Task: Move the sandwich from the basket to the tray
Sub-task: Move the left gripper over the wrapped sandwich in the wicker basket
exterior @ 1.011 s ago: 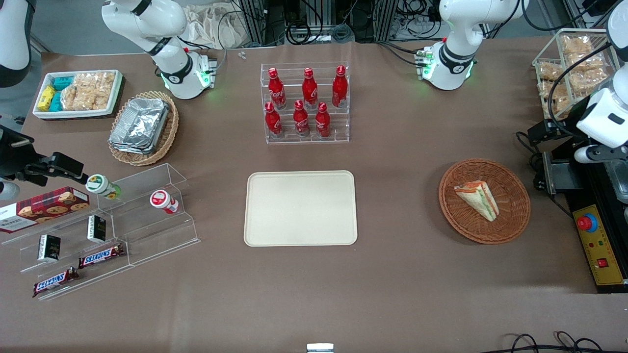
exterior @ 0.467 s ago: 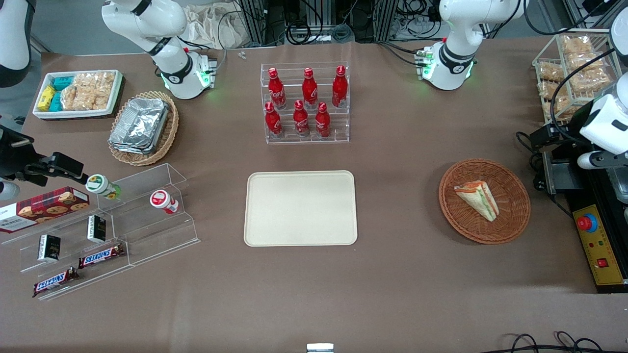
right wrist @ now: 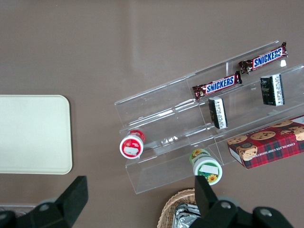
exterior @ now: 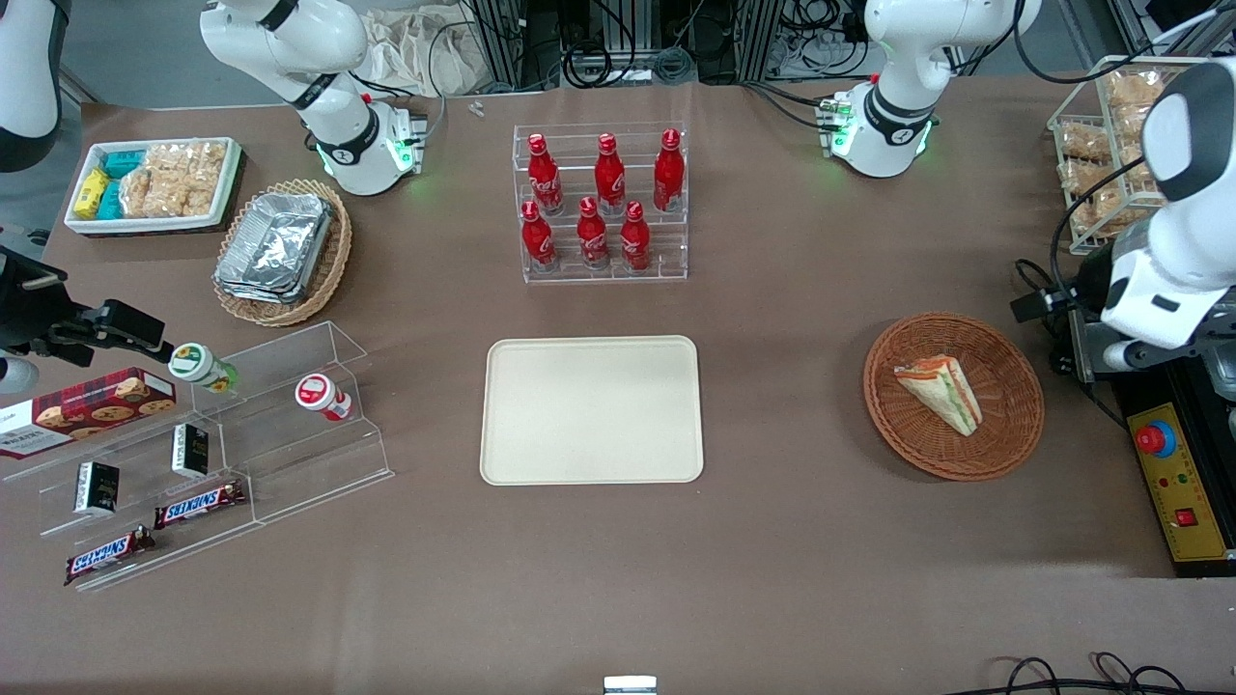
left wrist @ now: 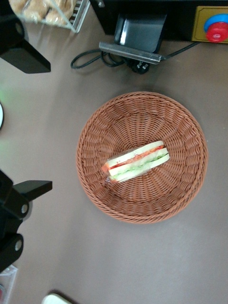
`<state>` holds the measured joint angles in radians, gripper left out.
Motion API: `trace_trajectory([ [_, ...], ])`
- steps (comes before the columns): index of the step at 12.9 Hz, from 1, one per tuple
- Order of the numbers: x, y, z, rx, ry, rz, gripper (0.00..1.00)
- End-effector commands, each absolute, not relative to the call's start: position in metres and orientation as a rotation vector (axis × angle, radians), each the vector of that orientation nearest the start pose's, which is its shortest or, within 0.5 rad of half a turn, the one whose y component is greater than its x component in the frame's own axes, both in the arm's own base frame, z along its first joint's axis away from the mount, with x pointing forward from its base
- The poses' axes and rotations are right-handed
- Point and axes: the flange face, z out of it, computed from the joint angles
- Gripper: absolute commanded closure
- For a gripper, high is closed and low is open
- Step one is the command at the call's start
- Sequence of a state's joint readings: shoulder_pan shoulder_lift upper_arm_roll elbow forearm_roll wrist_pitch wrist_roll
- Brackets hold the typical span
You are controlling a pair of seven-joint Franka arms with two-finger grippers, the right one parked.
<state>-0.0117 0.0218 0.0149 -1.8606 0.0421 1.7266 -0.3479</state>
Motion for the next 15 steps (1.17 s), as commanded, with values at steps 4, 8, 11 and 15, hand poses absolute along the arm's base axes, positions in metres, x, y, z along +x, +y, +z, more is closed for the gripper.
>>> trace_trajectory([
  [4,0.545,-0.009,0.413,-2.947,-0.925,0.099,0.00],
  [8,0.559,-0.022,0.344,-2.860,-1.143,0.119,0.00],
  [11,0.563,-0.026,0.315,-2.837,-1.223,0.090,0.00],
  [15,0.548,-0.019,0.282,-2.836,-1.229,0.067,0.00],
])
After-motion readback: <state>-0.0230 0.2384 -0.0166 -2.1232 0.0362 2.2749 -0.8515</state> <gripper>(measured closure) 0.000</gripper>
